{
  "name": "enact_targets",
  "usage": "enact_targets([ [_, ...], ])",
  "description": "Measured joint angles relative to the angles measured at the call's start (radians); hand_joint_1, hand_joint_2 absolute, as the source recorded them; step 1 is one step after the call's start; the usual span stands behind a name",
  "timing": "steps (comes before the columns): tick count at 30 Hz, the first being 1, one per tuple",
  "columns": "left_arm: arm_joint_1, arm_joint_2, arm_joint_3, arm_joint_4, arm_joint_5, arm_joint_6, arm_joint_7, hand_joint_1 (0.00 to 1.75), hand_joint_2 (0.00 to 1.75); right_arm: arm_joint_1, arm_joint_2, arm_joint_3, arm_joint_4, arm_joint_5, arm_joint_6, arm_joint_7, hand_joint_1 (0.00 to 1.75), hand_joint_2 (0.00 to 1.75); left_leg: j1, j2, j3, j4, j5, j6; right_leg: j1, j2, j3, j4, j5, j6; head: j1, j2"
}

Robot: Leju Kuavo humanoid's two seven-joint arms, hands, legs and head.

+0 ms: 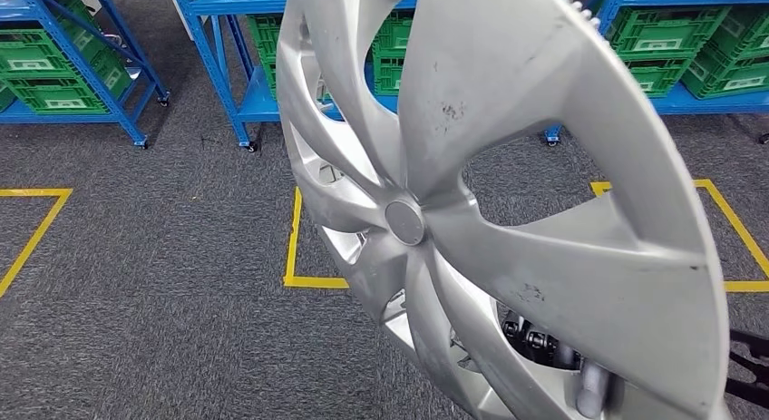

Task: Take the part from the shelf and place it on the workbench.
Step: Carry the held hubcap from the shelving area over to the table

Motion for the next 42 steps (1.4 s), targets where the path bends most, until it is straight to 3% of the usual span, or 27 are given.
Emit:
enact_targets([
  [1,0.0,0.0,0.002,0.0,-0.002,0.0,-0.001,0.0,1.75,-0.001,0.001,0.0,0.0,0.0,0.0,0.0,1.68,1.75,0.004,-0.002,-0.012,0.065,-0.049,-0.005,0.001,0.0,-0.013,0.001,0.012,-0.002,-0.001,0.0],
  [2,0.0,0.0,0.003,0.001,-0.004,0.0,-0.003,0.0,1.75,-0.002,0.002,0.001,0.0,0.0,0.0,0.0,1.68,1.75,0.007,-0.003,-0.02,0.126,-0.078,-0.009,0.001,0.0,-0.027,0.002,0.023,-0.002,-0.001,0.0],
  [3,-0.001,0.0,0.003,0.002,-0.007,0.0,-0.005,0.0,1.75,-0.002,0.002,0.001,0.0,0.0,0.0,0.0,1.68,1.75,0.01,-0.003,-0.018,0.167,-0.081,-0.01,0.002,0.0,-0.042,0.003,0.035,-0.001,-0.001,0.0],
  [4,-0.003,0.0,0.003,0.003,-0.01,0.0,-0.008,0.0,1.75,-0.002,0.003,0.001,0.0,0.0,0.0,0.0,1.68,1.75,0.012,-0.003,-0.001,0.178,-0.064,-0.01,0.002,0.001,-0.057,0.005,0.046,0.0,-0.001,0.0],
  [6,-0.009,0.0,0.003,0.006,-0.017,0.0,-0.015,0.0,1.75,-0.002,0.004,0.0,-0.003,0.001,-0.001,0.0,1.68,1.75,0.014,-0.007,0.084,0.1,-0.012,-0.004,0.002,0.003,-0.085,0.007,0.069,0.005,-0.001,0.0],
  [8,-0.014,0.001,0.003,0.007,-0.024,0.002,-0.023,0.0,1.75,-0.003,0.005,-0.001,-0.012,0.001,-0.002,0.001,1.68,1.75,0.01,-0.015,0.203,-0.056,-0.021,0.006,0.004,0.005,-0.101,0.007,0.09,0.015,-0.001,0.0],
  [10,-0.018,0.003,0.004,0.009,-0.032,0.005,-0.031,0.0,1.75,-0.006,0.007,-0.002,-0.021,0.002,-0.002,0.004,1.68,1.75,0.0,-0.02,0.258,-0.147,-0.045,0.015,0.0,0.004,-0.108,0.0,0.112,0.029,-0.001,0.0],
  [12,-0.02,0.006,0.007,0.012,-0.042,0.009,-0.039,0.0,1.75,-0.006,0.012,-0.003,-0.025,0.001,-0.002,0.011,1.68,1.75,-0.006,-0.015,0.244,-0.162,-0.022,0.027,-0.005,0.004,-0.117,-0.008,0.13,0.041,-0.003,0.0],
  [13,-0.022,0.007,0.008,0.013,-0.048,0.009,-0.042,0.0,1.75,-0.005,0.014,-0.003,-0.027,0.0,-0.002,0.016,1.68,1.75,-0.006,-0.012,0.233,-0.169,-0.006,0.037,-0.005,0.004,-0.126,0.001,0.117,0.039,-0.003,0.0],
  [14,-0.024,0.008,0.009,0.014,-0.054,0.009,-0.045,0.0,1.75,-0.004,0.015,-0.004,-0.029,-0.001,-0.002,0.022,1.68,1.75,-0.005,-0.009,0.22,-0.174,0.011,0.046,-0.004,0.005,-0.139,0.028,0.084,0.032,0.0,0.0],
  [16,-0.028,0.009,0.011,0.017,-0.065,0.009,-0.051,0.0,1.75,-0.002,0.019,-0.006,-0.032,-0.007,-0.002,0.033,1.68,1.75,-0.007,-0.006,0.187,-0.176,0.043,0.059,-0.002,0.005,-0.169,0.141,-0.018,0.013,0.004,0.0],
  [17,-0.029,0.01,0.013,0.019,-0.071,0.009,-0.054,0.0,1.75,0.0,0.022,-0.007,-0.033,-0.01,-0.001,0.038,1.68,1.75,-0.01,-0.005,0.168,-0.175,0.058,0.061,-0.001,0.005,-0.179,0.211,-0.054,0.011,0.005,0.0],
  [18,-0.03,0.01,0.015,0.022,-0.075,0.009,-0.056,0.0,1.75,0.002,0.025,-0.008,-0.034,-0.013,-0.001,0.041,1.68,1.75,-0.012,-0.005,0.148,-0.174,0.073,0.061,0.0,0.006,-0.181,0.268,-0.069,0.016,0.006,0.0],
  [20,-0.032,0.01,0.019,0.027,-0.081,0.01,-0.06,0.0,1.75,0.005,0.03,-0.011,-0.034,-0.017,0.0,0.043,1.68,1.75,-0.015,-0.003,0.106,-0.167,0.102,0.06,0.001,0.005,-0.145,0.298,-0.036,0.036,0.006,0.0],
  [22,-0.033,0.01,0.022,0.031,-0.085,0.011,-0.062,0.0,1.75,0.006,0.035,-0.015,-0.036,-0.018,0.001,0.046,1.68,1.75,-0.016,-0.002,0.065,-0.153,0.126,0.055,0.003,0.005,-0.042,0.19,-0.007,0.045,0.006,0.0],
  [24,-0.034,0.011,0.024,0.034,-0.088,0.011,-0.063,0.0,1.75,0.005,0.039,-0.018,-0.042,-0.018,0.002,0.049,1.68,1.75,-0.018,-0.002,0.036,-0.135,0.146,0.046,0.008,0.004,0.068,0.03,-0.045,0.032,0.004,0.0],
  [25,-0.035,0.012,0.026,0.035,-0.089,0.011,-0.064,0.0,1.75,0.005,0.041,-0.019,-0.045,-0.019,0.002,0.049,1.68,1.75,-0.017,-0.002,0.028,-0.131,0.157,0.041,0.012,0.005,0.096,-0.018,-0.065,0.024,0.004,0.0],
  [27,-0.034,0.014,0.03,0.037,-0.091,0.012,-0.065,0.0,1.75,0.007,0.043,-0.021,-0.048,-0.016,0.002,0.05,1.68,1.75,-0.014,-0.002,0.019,-0.131,0.177,0.03,0.012,0.005,0.088,-0.033,-0.063,0.013,0.004,0.0],
  [28,-0.034,0.015,0.032,0.039,-0.092,0.012,-0.066,0.0,1.75,0.008,0.045,-0.021,-0.048,-0.012,0.001,0.051,1.68,1.75,-0.011,-0.004,0.013,-0.124,0.165,0.023,0.01,0.005,0.077,-0.032,-0.052,0.006,0.004,0.0],
  [30,-0.034,0.018,0.036,0.041,-0.097,0.013,-0.069,0.0,1.75,0.01,0.049,-0.022,-0.048,-0.002,-0.004,0.054,1.68,1.75,-0.003,-0.007,-0.004,-0.062,0.079,0.007,0.004,0.002,0.051,-0.031,-0.025,-0.005,0.002,0.0],
  [32,-0.034,0.018,0.04,0.043,-0.101,0.013,-0.071,0.0,1.75,0.011,0.052,-0.024,-0.048,0.003,-0.013,0.063,1.68,1.75,0.006,-0.008,-0.024,0.067,-0.029,-0.009,0.005,0.002,0.022,-0.029,0.004,-0.008,-0.001,0.0],
  [33,-0.036,0.018,0.043,0.043,-0.104,0.012,-0.071,0.0,1.75,0.012,0.054,-0.025,-0.049,0.004,-0.022,0.075,1.68,1.75,0.01,-0.008,-0.027,0.128,-0.05,-0.014,0.005,0.002,0.005,-0.027,0.018,-0.007,-0.001,0.0],
  [35,-0.039,0.015,0.05,0.044,-0.109,0.01,-0.072,0.0,1.75,0.017,0.058,-0.027,-0.049,0.008,-0.04,0.104,1.68,1.75,0.016,-0.008,0.001,0.174,-0.02,-0.017,0.005,0.002,-0.031,-0.02,0.044,-0.002,-0.001,0.0],
  [37,-0.042,0.013,0.053,0.044,-0.113,0.008,-0.074,0.0,1.75,0.022,0.061,-0.028,-0.05,0.019,-0.052,0.122,1.68,1.75,0.018,-0.011,0.093,0.088,0.021,-0.013,0.004,0.004,-0.063,-0.014,0.067,0.004,-0.002,0.0],
  [39,-0.045,0.013,0.055,0.041,-0.117,0.007,-0.076,0.0,1.75,0.025,0.062,-0.032,-0.055,0.034,-0.055,0.118,1.68,1.75,0.014,-0.016,0.214,-0.072,-0.006,-0.002,0.007,0.004,-0.08,-0.013,0.087,0.014,-0.001,0.0],
  [40,-0.047,0.013,0.056,0.04,-0.12,0.007,-0.079,0.0,1.75,0.025,0.062,-0.035,-0.058,0.039,-0.056,0.107,1.68,1.75,0.01,-0.018,0.25,-0.13,-0.027,0.005,0.007,0.003,-0.084,-0.014,0.096,0.02,0.0,0.0],
  [42,-0.049,0.014,0.058,0.039,-0.126,0.008,-0.083,0.0,1.75,0.029,0.062,-0.042,-0.061,0.041,-0.055,0.078,1.68,1.75,0.002,-0.017,0.261,-0.173,-0.036,0.022,0.004,0.0,-0.089,-0.022,0.114,0.034,0.0,0.0],
])
